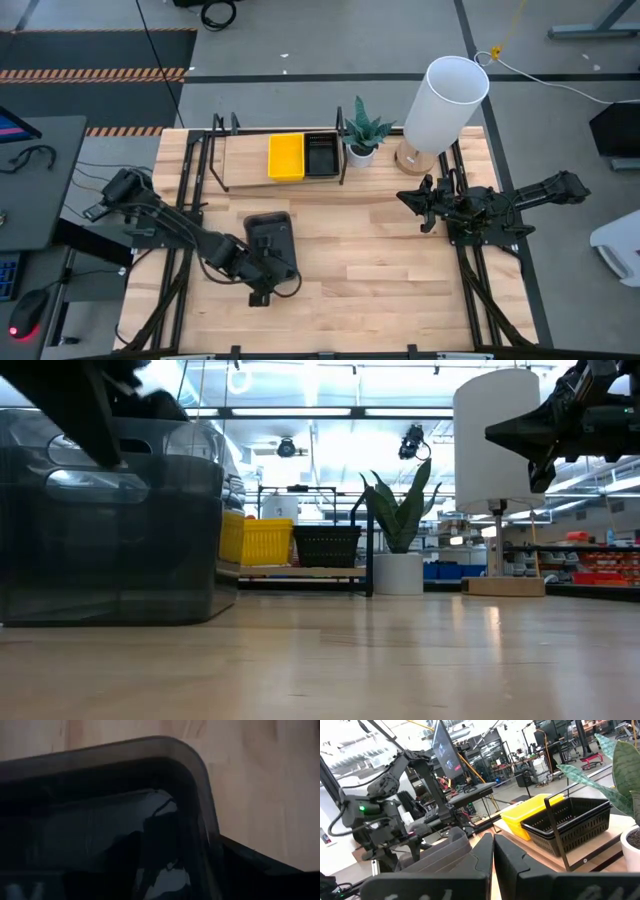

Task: Stack baskets on shelf by color
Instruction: Put the stacked transparent black bins on the shelf

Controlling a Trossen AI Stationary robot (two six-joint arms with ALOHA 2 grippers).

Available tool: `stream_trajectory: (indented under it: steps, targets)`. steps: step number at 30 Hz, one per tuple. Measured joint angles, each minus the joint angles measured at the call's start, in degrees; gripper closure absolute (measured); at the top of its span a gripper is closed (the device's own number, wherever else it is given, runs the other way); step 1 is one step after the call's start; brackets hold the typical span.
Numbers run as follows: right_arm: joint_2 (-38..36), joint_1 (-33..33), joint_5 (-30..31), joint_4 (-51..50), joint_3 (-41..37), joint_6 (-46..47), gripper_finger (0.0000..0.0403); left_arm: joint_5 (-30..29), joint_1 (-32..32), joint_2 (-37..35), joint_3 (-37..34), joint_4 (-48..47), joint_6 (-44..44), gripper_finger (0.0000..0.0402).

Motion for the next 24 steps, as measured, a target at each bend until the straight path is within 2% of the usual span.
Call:
stream_trajectory:
  steps: [6, 14, 17, 21, 24]
  targets:
    - [0.0, 0.0, 0.0, 0.0, 0.0, 0.0, 0.0384, 0.3, 1.3, 3.1, 0.0, -1.4, 0.8, 0.0196]
    - [0.0, 0.0, 0.0, 0.0, 0.0, 0.0, 0.0384, 1.0, 2.8, 5.0, -0.1, -2.8, 0.8, 0.026]
    - [0.0, 0.0, 0.0, 0.0, 0.0, 0.0, 0.0384, 1.8, 3.3, 5.1, -0.1, -3.1, 0.8, 0.0297]
    - [0.0, 0.0, 0.0, 0.0, 0.0, 0.0, 0.0384, 1.9, 3.8, 5.0, 0.0, -3.7, -0.5, 0.0376]
    - [0.0, 0.0, 0.0, 0.0, 0.0, 0.0, 0.0384, -0.2, 3.8, 4.3, -0.1, -4.2, 1.5, 0.0384]
